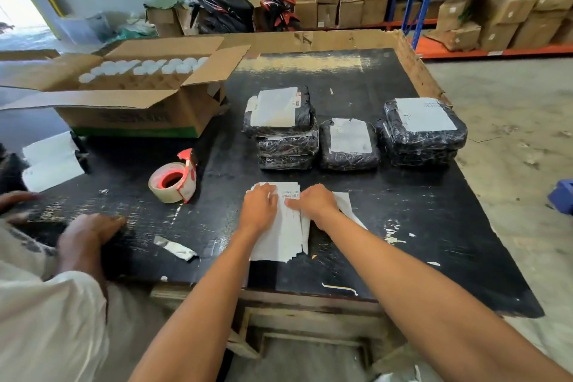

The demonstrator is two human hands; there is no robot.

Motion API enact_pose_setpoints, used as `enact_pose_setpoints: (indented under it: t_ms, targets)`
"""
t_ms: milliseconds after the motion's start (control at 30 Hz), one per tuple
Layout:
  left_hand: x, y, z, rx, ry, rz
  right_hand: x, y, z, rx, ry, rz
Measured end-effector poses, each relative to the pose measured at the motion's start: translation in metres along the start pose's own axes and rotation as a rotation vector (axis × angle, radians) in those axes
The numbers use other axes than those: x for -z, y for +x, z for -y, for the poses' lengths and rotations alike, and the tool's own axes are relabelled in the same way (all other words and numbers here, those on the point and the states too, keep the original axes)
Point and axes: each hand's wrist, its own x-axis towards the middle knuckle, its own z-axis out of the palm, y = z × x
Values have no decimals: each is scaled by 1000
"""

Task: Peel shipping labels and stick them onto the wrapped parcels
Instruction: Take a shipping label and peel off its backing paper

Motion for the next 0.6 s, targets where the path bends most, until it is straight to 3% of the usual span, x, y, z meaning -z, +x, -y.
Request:
enact_pose_setpoints:
  t_ms: [233, 400, 500, 600]
  targets:
    - [-3, -8, 0, -13, 53, -30, 16, 5, 4, -6, 33, -36]
    - [-3, -6, 1, 3, 65, -42, 37, 8, 5, 41, 467, 29]
    - [9, -4, -24, 1, -163, -142, 62, 7, 6, 100, 615, 57]
    - [25, 0, -62, 94, -673, -83, 88, -4, 6, 132, 638, 100]
